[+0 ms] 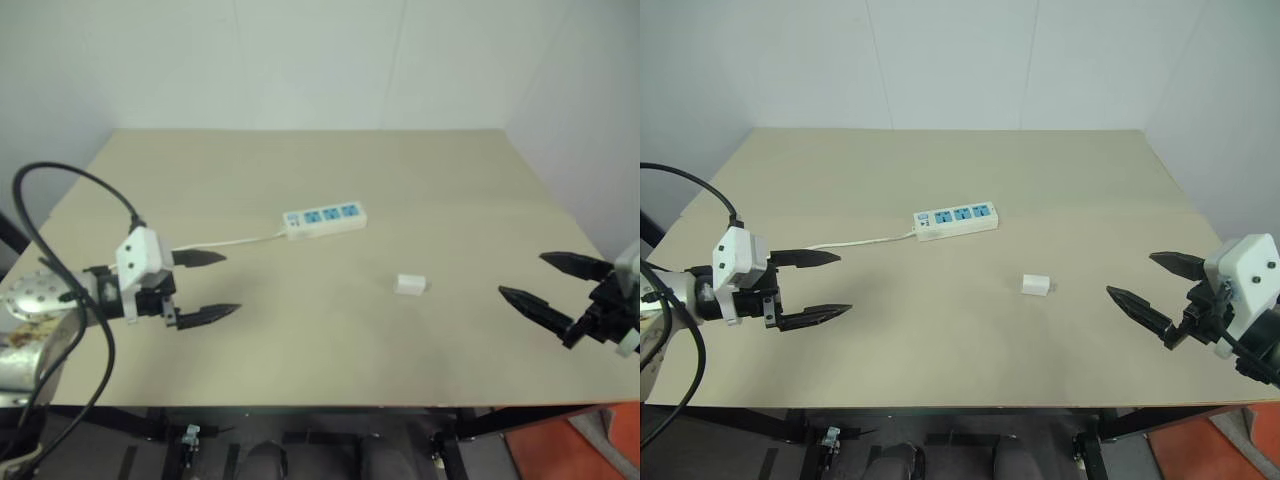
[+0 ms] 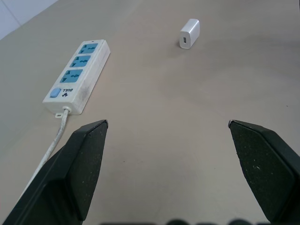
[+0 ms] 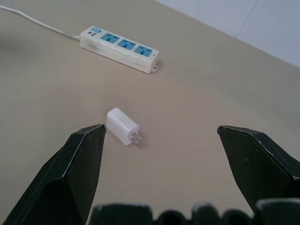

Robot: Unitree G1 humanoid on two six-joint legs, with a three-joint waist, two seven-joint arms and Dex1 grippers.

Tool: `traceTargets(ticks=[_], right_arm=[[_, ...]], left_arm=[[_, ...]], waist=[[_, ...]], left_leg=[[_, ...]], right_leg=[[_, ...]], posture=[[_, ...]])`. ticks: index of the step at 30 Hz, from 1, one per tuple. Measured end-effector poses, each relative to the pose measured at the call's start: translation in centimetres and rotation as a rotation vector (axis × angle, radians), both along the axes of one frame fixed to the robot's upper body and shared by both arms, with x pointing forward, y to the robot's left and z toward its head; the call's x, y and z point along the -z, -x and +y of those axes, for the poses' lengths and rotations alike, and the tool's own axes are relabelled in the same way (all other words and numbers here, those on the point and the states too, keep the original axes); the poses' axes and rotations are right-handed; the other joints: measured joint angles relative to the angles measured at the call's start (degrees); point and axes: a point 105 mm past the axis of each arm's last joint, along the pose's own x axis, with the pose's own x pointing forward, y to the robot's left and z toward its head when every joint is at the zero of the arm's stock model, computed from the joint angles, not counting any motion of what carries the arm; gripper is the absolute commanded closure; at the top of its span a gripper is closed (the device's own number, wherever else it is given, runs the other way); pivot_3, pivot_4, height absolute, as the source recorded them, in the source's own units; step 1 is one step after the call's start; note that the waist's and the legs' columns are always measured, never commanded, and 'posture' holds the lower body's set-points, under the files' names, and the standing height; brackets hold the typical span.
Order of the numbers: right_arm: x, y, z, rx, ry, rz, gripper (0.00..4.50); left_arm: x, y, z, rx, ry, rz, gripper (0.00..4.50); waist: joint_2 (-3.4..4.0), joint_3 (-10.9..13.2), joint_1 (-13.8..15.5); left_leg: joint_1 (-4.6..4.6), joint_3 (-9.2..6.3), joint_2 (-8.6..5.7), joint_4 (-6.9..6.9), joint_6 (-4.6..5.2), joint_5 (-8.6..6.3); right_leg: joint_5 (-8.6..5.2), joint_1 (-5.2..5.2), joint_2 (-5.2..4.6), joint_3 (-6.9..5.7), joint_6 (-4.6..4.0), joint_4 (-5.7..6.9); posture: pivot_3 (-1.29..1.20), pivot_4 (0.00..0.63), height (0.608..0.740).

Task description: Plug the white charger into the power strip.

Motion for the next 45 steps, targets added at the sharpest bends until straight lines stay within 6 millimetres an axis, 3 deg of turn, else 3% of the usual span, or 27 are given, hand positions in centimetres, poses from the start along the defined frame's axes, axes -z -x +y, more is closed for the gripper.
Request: traceTargets(ticks=[15, 18, 25, 31, 33, 37, 42, 45], right_arm=[[0.1, -0.1, -0.3, 0.027, 0.016, 0.000, 0.03], [0.3, -0.1, -0.2, 0.024, 0.019, 0.003, 0.03], [-0.3, -0.4, 0.8, 0.010, 0.029, -0.033, 0.03], [-0.7, -0.2, 1.4, 0.011, 0.033, -0.066, 0.03], [-1.0, -0.1, 1.9, -0.006, 0.037, -0.085, 0.03], [-1.2, 0.0, 2.1, -0.001, 0.033, -0.094, 0.03], [-1.4, 0.2, 2.7, -0.011, 0.040, -0.111, 0.03], [-1.4, 0.2, 2.7, -0.010, 0.041, -0.112, 0.00]], left_arm=[[-0.1, -0.2, -0.3, 0.008, 0.026, -0.013, 0.00], [-0.3, -1.9, -0.6, -0.047, 0.036, -0.071, 0.00], [-1.8, -9.2, -2.5, -0.243, 0.025, -0.117, 0.00], [0.9, -15.9, -3.8, -0.452, -0.068, 0.028, 0.00], [2.1, -17.2, -4.5, -0.482, -0.093, 0.082, 0.00], [3.7, -18.6, -5.3, -0.522, -0.120, 0.141, 0.00], [6.3, -19.0, -4.8, -0.621, -0.178, 0.224, 0.00], [6.6, -19.1, -4.8, -0.624, -0.186, 0.234, 0.60]], waist=[[0.00, 0.00, 0.00], [0.00, 0.00, 0.28], [-0.07, 0.02, 1.13], [-0.11, 0.04, 1.30], [-0.12, 0.05, 1.25], [-0.15, 0.07, 0.84], [-0.18, 0.09, 0.90], [-0.18, 0.09, 1.12]], left_leg=[[0.01, 0.00, 0.00, 0.00, 0.00, 0.00], [0.04, -0.02, -0.01, 0.01, 0.00, 0.00], [-0.07, -0.07, -0.06, 0.03, 0.01, 0.01], [-0.18, -0.08, -0.13, 0.04, 0.01, 0.01], [-0.19, -0.10, -0.12, 0.04, 0.01, 0.01], [-0.26, -0.10, -0.13, 0.04, 0.01, 0.01], [-0.26, -0.10, -0.14, 0.04, 0.01, 0.01], [-0.24, -0.10, -0.14, 0.04, 0.01, 0.01]], right_leg=[[0.00, 0.00, 0.00, 0.00, 0.00, 0.01], [0.00, 0.05, 0.00, -0.01, 0.01, 0.02], [0.27, 0.06, 0.02, -0.03, -0.18, -0.20], [0.36, 0.03, 0.00, -0.05, -0.14, -0.30], [0.35, 0.02, 0.01, -0.06, -0.12, -0.33], [0.36, -0.03, 0.01, -0.05, -0.14, -0.32], [0.34, -0.03, 0.00, -0.04, -0.08, -0.30], [0.34, -0.02, -0.01, -0.04, -0.07, -0.29]], posture=[[0.00, 0.150, 0.740], [0.00, 0.150, 0.740], [0.00, 0.150, 0.740], [0.00, 0.150, 0.740], [0.00, 0.150, 0.740], [0.00, 0.150, 0.740], [0.00, 0.150, 0.740], [0.00, 0.150, 0.740]])
